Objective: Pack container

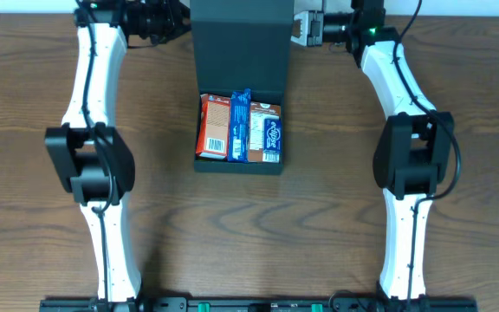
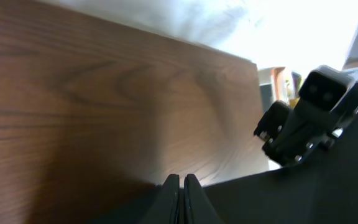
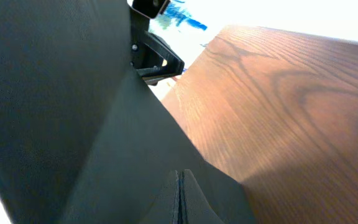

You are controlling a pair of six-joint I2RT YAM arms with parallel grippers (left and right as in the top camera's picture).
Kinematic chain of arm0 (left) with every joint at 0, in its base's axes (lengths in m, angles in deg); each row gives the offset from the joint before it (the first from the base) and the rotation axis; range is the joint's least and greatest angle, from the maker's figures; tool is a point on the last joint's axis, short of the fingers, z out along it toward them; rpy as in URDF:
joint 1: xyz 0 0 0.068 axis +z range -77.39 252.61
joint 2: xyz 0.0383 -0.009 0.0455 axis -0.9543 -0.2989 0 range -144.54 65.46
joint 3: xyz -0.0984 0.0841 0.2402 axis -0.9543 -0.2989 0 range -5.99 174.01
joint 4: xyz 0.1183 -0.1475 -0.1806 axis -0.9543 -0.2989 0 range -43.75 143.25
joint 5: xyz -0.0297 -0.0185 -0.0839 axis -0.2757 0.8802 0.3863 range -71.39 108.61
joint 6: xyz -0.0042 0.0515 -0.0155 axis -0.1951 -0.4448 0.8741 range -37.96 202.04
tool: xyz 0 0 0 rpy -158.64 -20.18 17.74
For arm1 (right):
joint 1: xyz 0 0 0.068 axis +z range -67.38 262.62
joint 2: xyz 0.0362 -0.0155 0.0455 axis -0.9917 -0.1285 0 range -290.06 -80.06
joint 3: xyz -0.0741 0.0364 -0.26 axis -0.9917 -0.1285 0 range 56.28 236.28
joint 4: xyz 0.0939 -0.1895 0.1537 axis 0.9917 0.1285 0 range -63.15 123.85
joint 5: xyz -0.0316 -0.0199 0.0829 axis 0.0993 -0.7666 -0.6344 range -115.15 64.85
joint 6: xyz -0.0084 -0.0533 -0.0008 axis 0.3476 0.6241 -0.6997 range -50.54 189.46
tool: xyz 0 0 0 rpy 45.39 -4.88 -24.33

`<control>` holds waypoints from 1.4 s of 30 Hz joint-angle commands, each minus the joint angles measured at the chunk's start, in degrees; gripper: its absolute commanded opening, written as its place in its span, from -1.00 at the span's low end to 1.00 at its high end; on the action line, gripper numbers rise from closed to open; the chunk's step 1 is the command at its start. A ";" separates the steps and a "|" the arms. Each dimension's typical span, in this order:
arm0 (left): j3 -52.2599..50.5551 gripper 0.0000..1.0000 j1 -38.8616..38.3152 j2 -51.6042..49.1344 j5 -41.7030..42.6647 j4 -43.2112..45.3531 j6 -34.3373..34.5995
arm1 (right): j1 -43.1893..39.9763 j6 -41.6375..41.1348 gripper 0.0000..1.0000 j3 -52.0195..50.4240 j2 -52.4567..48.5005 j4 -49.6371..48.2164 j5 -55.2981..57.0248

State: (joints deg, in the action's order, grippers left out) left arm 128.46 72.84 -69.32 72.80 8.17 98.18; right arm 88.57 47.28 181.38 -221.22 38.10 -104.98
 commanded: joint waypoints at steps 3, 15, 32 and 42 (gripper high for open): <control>1.57 -0.88 -1.07 5.18 -7.02 -5.70 -11.06 | 1.62 -0.52 -0.97 1.44 7.61 -0.31 -3.23; 1.57 -0.88 -2.51 10.60 -15.89 -19.06 -23.65 | 2.95 -0.52 -0.96 1.44 11.17 -0.35 -3.80; 1.57 -0.88 -2.60 15.26 -19.71 -23.74 -29.83 | 2.75 0.09 -0.96 1.44 13.51 -3.39 13.22; -0.81 -0.88 -9.16 14.86 -28.11 -27.74 -33.46 | 4.61 8.15 -0.97 1.46 15.28 20.59 63.60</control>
State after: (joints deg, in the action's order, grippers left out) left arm 128.90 66.24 -55.39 50.66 -18.19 68.13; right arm 92.05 51.96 182.28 -208.94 55.45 -57.55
